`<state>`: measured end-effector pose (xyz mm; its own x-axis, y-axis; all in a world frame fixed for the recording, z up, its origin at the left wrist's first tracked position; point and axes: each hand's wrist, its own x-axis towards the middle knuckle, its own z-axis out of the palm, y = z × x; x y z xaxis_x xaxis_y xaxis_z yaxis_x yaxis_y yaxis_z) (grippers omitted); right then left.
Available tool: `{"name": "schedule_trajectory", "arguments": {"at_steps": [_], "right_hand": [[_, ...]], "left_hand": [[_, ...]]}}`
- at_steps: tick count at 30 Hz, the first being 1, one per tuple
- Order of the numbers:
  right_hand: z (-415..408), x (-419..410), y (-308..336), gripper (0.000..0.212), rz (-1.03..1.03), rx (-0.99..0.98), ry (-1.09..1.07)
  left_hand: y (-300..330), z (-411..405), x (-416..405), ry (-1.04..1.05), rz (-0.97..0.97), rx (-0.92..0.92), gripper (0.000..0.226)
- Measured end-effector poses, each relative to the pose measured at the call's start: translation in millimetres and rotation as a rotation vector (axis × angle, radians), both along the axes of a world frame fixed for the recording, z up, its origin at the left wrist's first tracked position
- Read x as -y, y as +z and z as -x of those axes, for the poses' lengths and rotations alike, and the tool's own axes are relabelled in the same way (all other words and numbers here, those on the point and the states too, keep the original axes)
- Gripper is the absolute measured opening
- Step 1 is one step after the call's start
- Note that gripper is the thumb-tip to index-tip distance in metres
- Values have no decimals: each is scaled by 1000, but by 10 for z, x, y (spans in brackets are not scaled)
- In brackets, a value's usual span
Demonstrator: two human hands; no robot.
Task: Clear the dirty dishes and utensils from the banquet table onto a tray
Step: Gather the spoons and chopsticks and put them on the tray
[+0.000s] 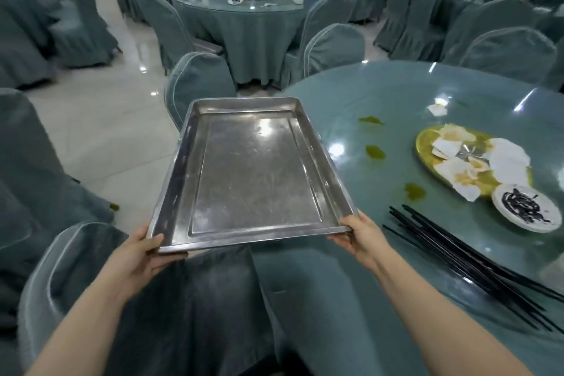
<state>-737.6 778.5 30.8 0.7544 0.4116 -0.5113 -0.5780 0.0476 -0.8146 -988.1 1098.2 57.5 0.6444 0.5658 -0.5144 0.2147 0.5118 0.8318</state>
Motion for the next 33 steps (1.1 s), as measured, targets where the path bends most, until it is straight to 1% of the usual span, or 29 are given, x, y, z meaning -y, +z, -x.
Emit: {"name": "schedule_trajectory", "arguments": {"at_steps": [4,12,15,17,19,21,26,29,33], "right_hand": [[-164,-59,-179,20,28,-46,31],[-352,-96,-367,23,60,-37,76],[-415,-105,-355,20,133,-15,88],[-438,-103,-356,17,187,-35,84],[-427,-97,-381,15,205,-99,46],[-389,-83,-421,14,201,-173,2],[-241,13,-533,7,208,-284,-67],[-146,48,-570,4,227,-289,-124],[-38,97,-580,6,295,-237,-258]], "left_hand": [[-150,-43,12,37,50,-41,44],[-330,-157,43,99,88,-100,40],[-383,-207,46,101,140,-106,36],[-432,-228,59,123,215,-90,36],[-496,-235,81,158,309,-63,37],[-548,-234,116,166,363,-60,37],[-607,-195,180,134,388,-131,30],[-609,-179,229,115,429,-165,30],[-626,-167,322,77,433,-181,33]]}}
